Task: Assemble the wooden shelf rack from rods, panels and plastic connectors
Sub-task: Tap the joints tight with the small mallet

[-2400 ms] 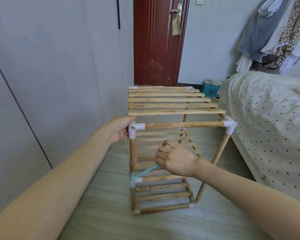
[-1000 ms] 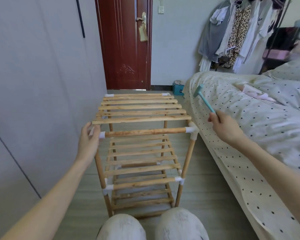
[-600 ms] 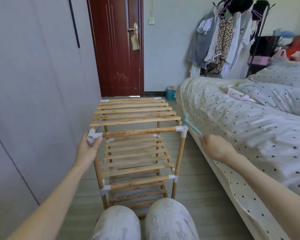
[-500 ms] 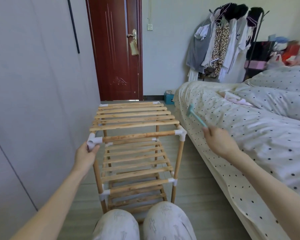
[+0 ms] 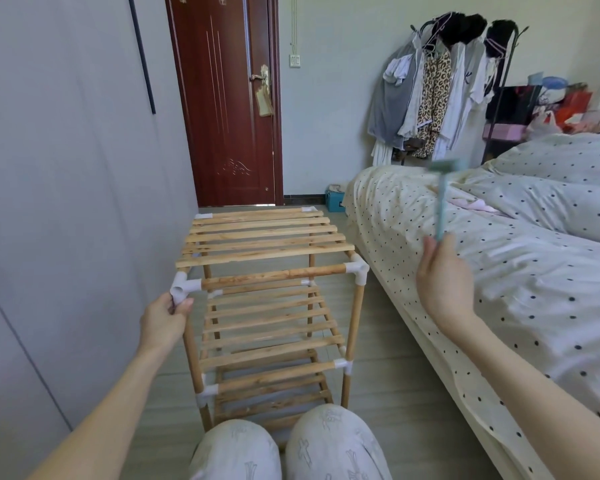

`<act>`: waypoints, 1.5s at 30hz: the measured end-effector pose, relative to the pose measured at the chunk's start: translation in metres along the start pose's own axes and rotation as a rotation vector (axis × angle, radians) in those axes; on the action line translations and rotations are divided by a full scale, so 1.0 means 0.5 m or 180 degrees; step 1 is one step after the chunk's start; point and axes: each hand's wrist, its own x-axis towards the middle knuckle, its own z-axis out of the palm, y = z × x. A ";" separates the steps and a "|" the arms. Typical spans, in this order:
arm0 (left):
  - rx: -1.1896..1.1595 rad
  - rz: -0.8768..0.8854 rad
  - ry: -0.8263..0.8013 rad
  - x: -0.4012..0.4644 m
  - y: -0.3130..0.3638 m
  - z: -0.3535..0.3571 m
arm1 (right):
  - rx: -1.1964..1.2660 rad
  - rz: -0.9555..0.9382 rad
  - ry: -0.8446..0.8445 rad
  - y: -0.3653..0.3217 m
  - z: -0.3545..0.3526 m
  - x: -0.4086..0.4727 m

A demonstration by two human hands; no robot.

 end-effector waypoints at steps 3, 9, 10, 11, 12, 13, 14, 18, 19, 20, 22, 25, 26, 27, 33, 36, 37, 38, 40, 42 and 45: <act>-0.0046 -0.0001 0.0002 -0.003 0.002 -0.003 | -0.0888 0.0119 -0.1625 0.009 0.019 -0.002; -0.0016 0.0008 -0.0058 -0.003 -0.001 -0.005 | 0.0182 -0.0009 0.0048 0.002 -0.011 0.018; -0.0030 -0.0006 -0.0069 -0.002 -0.002 -0.006 | -0.0315 0.0004 -0.0545 0.008 0.002 -0.001; -0.0045 -0.0016 -0.0079 -0.001 -0.003 -0.008 | -0.0795 -0.0033 -0.1220 0.016 0.014 -0.019; -0.0059 -0.0013 -0.0092 -0.001 -0.006 -0.008 | -0.1050 -0.0013 -0.1660 0.028 0.022 -0.025; -0.0060 0.0004 -0.0112 0.000 -0.006 -0.009 | -0.1086 -0.0082 -0.1765 0.033 0.019 -0.022; -0.0059 0.0022 -0.0126 -0.001 -0.005 -0.009 | -0.0805 -0.0156 -0.1458 0.034 0.017 -0.012; -0.0175 0.0047 -0.0108 -0.005 0.000 -0.009 | 0.0455 -0.0159 0.0564 0.008 0.006 -0.006; -0.0178 0.0037 -0.0122 -0.006 0.000 -0.008 | 0.0298 -0.0083 0.0415 0.007 0.014 -0.016; -0.0187 0.0028 -0.0144 -0.006 0.000 -0.009 | -0.0136 -0.0021 -0.0085 0.014 0.031 -0.029; -0.0224 0.0019 -0.0156 -0.007 -0.003 -0.008 | -0.0856 0.0097 -0.1144 0.040 0.055 -0.050; -0.0256 0.0075 -0.0159 -0.009 -0.002 -0.009 | -0.0590 0.0157 -0.0719 0.057 0.050 -0.034; -0.0273 0.0090 -0.0152 -0.009 -0.001 -0.009 | -0.0286 0.0114 -0.0203 0.053 0.046 -0.030; -0.0281 0.0102 -0.0140 -0.010 -0.002 -0.009 | -0.0075 0.0082 0.0148 0.049 0.044 -0.030; -0.0281 0.0123 -0.0149 -0.020 0.004 -0.007 | -0.0835 0.0167 -0.1495 0.051 0.067 -0.047; -0.0096 0.0195 -0.0095 -0.035 0.012 -0.005 | -0.0368 -0.0146 -0.0950 0.021 0.078 -0.050; 0.0010 0.0253 -0.0059 -0.042 0.015 -0.001 | -0.0061 -0.0336 -0.0848 0.003 0.085 -0.055; 0.0111 0.0335 -0.0035 -0.050 0.018 0.003 | 0.0285 -0.0524 -0.0790 -0.019 0.095 -0.059; 0.0199 0.0489 -0.0068 -0.072 0.031 0.017 | 0.0869 -0.0659 -0.0794 -0.067 0.118 -0.061; 0.0128 0.0574 -0.0257 -0.097 0.047 0.033 | 0.1291 -0.0475 -0.0890 -0.114 0.142 -0.066; 0.0182 0.0639 -0.0764 -0.100 0.055 0.050 | 0.1389 -0.0239 -0.0959 -0.154 0.198 -0.095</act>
